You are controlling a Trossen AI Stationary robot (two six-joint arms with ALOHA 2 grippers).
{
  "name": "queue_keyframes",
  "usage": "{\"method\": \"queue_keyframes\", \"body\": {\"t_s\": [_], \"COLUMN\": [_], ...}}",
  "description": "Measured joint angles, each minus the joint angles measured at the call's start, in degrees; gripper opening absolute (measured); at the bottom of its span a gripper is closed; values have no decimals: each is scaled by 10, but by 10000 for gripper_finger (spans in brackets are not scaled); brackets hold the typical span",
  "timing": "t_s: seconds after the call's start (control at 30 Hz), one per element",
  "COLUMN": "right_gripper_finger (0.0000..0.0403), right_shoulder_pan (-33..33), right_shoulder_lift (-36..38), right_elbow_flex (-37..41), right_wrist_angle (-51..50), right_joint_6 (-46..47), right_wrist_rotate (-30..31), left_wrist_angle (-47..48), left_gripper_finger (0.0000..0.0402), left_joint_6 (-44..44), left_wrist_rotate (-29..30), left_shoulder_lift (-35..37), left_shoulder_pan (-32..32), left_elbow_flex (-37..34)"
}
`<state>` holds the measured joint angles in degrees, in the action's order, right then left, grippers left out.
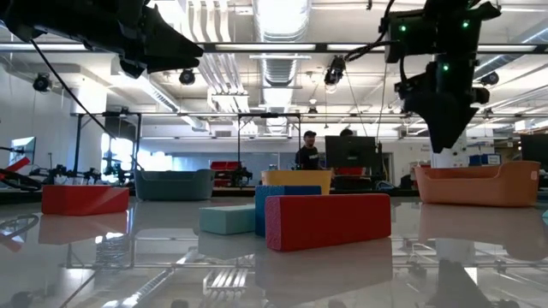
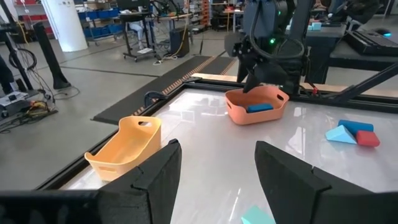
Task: Sort & place blocks by color
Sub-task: Put the orange block into the yellow bin
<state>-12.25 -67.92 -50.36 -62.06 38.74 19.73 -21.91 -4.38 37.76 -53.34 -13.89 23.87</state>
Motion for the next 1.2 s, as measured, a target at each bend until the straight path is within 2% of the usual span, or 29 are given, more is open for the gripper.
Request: {"method": "queue_keyframes", "body": {"t_s": [0.17,0.33,0.47,0.67,0.8,0.97,1.1,1.2], "right_gripper_finger": [184,176,171,163,158,153,150,152], "right_shoulder_pan": [13,52,95,150,173,184,185,186], "right_shoulder_lift": [0,0,0,-1,-1,-1,-1,-1], "right_elbow_flex": [-20,-24,-24,-22,-21,-21,-18,-9], "right_wrist_angle": [7,53,118,271,348,390,392,404], "right_joint_6": [-4,-10,-34,-103,-147,-189,-203,-208], "right_wrist_rotate": [0,0,-1,-2,-1,-1,-1,-1], "left_wrist_angle": [1,2,1,24,128,336,457,487], "left_gripper_finger": [189,189,189,189,189,189,189,189], "left_joint_6": [-21,-53,-96,-175,-247,-346,-348,-309], "left_wrist_rotate": [0,-4,-40,-113,-143,-159,-186,-214], "left_shoulder_lift": [0,-13,-30,-66,-92,-135,-182,-215], "left_shoulder_pan": [-1,-1,-1,-2,-5,-7,-12,-13], "left_elbow_flex": [0,0,0,8,37,111,173,204]}}
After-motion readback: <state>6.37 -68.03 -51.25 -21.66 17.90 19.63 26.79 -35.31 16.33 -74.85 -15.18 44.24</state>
